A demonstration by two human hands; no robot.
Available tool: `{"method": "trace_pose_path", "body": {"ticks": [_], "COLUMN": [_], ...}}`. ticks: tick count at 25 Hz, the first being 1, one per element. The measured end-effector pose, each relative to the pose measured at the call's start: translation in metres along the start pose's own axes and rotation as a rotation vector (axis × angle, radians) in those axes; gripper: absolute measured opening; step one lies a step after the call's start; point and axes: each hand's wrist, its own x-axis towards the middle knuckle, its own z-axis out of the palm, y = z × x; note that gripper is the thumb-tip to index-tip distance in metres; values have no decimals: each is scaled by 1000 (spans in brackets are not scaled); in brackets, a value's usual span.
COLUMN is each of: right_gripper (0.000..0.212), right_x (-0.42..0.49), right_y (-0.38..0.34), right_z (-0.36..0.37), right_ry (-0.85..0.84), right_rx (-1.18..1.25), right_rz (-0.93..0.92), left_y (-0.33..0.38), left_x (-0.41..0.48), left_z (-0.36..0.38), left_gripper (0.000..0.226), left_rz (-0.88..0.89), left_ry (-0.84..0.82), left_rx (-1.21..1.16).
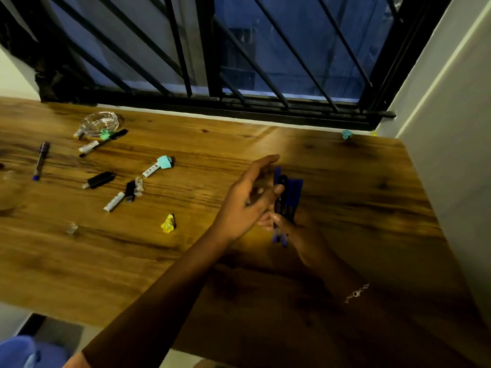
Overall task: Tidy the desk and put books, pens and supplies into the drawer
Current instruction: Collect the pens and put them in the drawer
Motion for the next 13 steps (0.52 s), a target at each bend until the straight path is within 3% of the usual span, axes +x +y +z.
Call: {"method": "trace_pose_path", "body": {"ticks": [3, 5, 9, 13], "right_gripper": [15, 15, 15, 16], "right_x": [-11, -28, -48, -51], "right_y": [-8, -7, 8, 14], "right_z": [-3, -1, 13, 24], "right_ry": [-168, -225, -184, -81], "right_rx": [295, 338, 345, 268], "right_rz": [229, 334, 474, 522], "left_y": [-5, -14, -25, -29], "left_x": [-3, -11, -25, -32], "left_z": [7, 11, 20, 27], "left_gripper": [55, 62, 37, 30], "left_rz": [-62, -194, -272, -369], "left_ry": [-45, -71, -178, -215], "left_rx": [7, -15, -45, -10]}}
